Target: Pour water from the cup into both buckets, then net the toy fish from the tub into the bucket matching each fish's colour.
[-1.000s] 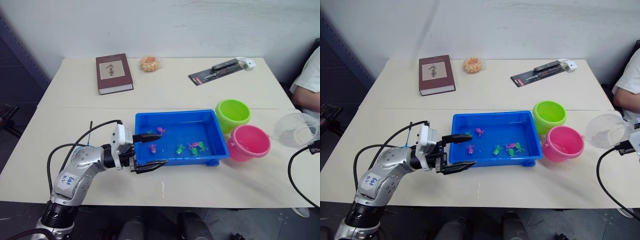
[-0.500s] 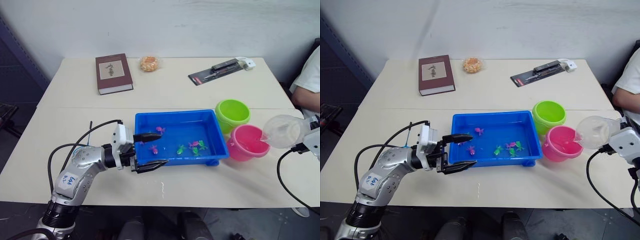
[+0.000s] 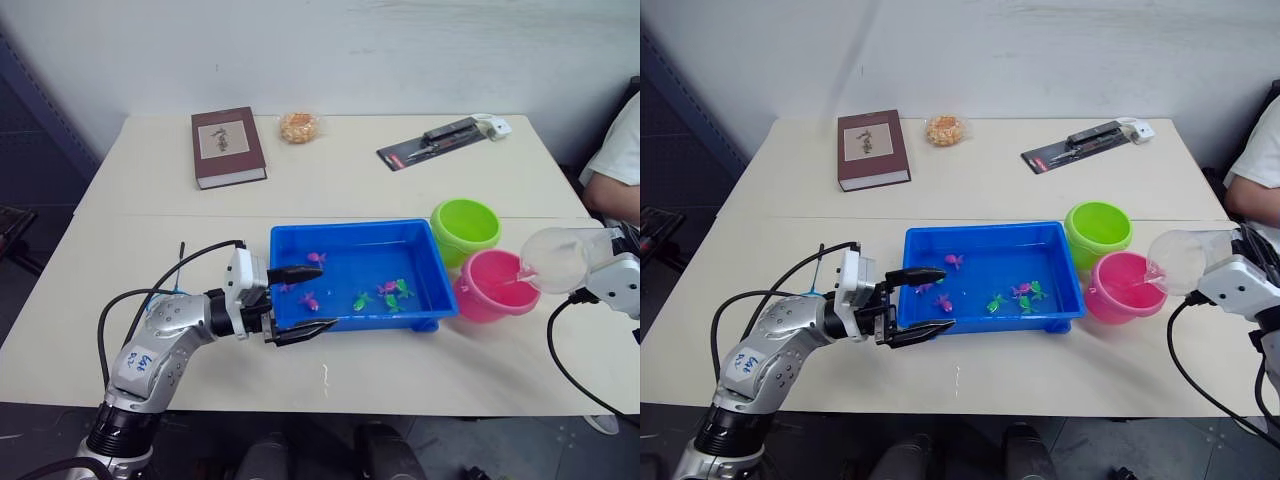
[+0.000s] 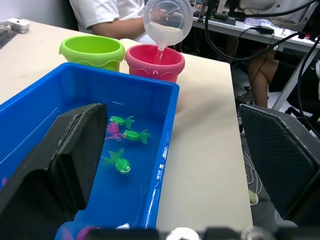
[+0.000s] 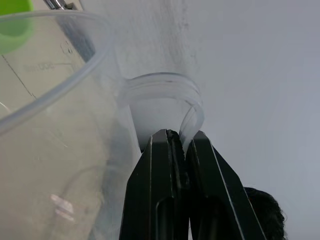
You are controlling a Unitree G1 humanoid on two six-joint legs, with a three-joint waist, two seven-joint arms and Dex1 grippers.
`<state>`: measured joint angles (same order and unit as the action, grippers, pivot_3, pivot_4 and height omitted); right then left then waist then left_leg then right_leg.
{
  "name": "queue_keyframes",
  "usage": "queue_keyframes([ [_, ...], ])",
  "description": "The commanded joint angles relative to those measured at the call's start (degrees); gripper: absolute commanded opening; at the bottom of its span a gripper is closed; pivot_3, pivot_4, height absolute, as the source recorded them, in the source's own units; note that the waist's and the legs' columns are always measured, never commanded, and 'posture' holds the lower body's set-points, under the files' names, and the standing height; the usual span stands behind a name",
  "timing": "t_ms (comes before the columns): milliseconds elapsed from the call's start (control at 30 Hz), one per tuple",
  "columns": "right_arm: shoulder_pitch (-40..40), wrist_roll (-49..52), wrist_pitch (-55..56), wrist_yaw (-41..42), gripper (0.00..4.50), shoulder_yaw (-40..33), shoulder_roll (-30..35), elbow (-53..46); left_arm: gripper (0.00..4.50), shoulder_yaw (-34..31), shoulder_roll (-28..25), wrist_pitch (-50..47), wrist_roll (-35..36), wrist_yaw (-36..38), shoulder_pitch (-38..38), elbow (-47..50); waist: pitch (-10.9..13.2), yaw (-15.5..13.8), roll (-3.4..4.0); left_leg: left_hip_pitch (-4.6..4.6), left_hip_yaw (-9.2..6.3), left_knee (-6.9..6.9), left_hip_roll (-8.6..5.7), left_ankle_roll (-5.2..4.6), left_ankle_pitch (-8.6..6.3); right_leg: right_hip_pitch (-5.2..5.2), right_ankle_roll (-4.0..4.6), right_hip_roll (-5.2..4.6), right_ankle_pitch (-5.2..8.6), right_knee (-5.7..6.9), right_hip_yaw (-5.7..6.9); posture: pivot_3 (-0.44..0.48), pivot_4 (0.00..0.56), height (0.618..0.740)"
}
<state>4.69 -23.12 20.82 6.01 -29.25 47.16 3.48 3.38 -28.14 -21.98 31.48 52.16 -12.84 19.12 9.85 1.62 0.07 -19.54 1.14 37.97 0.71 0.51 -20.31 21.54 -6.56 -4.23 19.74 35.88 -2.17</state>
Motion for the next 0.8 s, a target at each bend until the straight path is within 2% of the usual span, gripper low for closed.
queue_keyframes([
  [33, -1.2, -0.6, 0.7, -2.2, 0.04, -0.8, 1.5, -1.9, 4.50, -0.3, 0.0, 0.8, 0.0, -0.1, -0.1, 1.4, 0.0, 0.0, 0.00, 0.00, 0.00, 0.00, 0.00, 0.00, 0.00, 0.00, 0.00, 0.00, 0.00, 0.00, 0.00, 0.000, 0.150, 0.738],
  [433, -1.4, -1.2, 1.3, -2.9, 0.04, 0.0, 1.1, -1.9, 4.50, -0.4, 0.3, 0.8, -0.1, -0.4, -0.2, 1.4, 0.0, 0.0, 0.00, 0.00, 0.00, 0.01, 0.00, 0.00, 0.01, 0.00, 0.00, 0.01, 0.00, 0.01, 0.00, 0.000, 0.150, 0.738],
  [667, -2.5, 17.9, -8.5, 4.7, 0.04, -3.3, -5.5, -4.1, 4.50, -0.9, 0.5, 0.9, 0.0, -0.5, -0.6, 0.6, 0.0, 0.0, -0.05, 0.00, -0.01, 0.02, 0.02, 0.01, 0.01, -0.01, 0.00, 0.01, 0.00, 0.03, 0.01, 0.000, 0.150, 0.738],
  [800, -3.2, 26.1, -14.7, 8.6, 0.04, -5.2, -6.1, -7.6, 4.50, -1.7, 0.3, 0.7, 0.1, -0.7, -0.7, -0.2, 0.0, 0.0, -0.05, 0.00, -0.02, 0.02, 0.01, 0.00, 0.01, -0.01, -0.01, -0.02, 0.00, 0.04, 0.01, 0.000, 0.150, 0.738],
])
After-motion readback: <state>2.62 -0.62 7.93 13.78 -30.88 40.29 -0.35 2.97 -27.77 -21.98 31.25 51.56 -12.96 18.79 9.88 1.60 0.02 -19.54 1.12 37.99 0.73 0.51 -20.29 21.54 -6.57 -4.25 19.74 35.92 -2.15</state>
